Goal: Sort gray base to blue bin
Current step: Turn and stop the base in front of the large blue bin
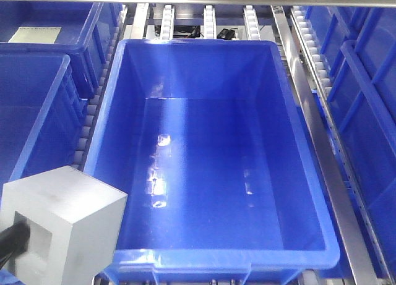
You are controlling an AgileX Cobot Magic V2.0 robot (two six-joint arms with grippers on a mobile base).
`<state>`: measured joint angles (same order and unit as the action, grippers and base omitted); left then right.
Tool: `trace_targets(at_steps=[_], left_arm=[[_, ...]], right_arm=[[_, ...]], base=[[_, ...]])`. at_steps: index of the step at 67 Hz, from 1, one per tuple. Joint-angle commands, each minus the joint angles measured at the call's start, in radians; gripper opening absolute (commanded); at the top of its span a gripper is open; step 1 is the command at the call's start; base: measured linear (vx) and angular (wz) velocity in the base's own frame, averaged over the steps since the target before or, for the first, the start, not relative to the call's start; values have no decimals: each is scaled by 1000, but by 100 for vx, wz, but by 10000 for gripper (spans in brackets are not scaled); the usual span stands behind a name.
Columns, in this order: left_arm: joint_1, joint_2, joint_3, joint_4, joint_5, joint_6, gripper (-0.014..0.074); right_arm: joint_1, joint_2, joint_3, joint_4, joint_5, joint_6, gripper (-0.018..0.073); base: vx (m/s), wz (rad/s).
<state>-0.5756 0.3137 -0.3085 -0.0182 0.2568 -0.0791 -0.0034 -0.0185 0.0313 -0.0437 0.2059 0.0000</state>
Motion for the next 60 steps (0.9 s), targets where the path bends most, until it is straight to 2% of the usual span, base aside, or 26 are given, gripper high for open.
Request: trace_targets(at_steps=[1,60], left_arm=[[-5,6,-30,-5,-111,-4,-7],[-5,6,-30,-5,-111,-4,-7]], right_arm=[[-2,-7,6,-9,-79,-12,-5],[-2,-7,6,-9,-81,-12,-5]], base=[[7,3],[6,0]])
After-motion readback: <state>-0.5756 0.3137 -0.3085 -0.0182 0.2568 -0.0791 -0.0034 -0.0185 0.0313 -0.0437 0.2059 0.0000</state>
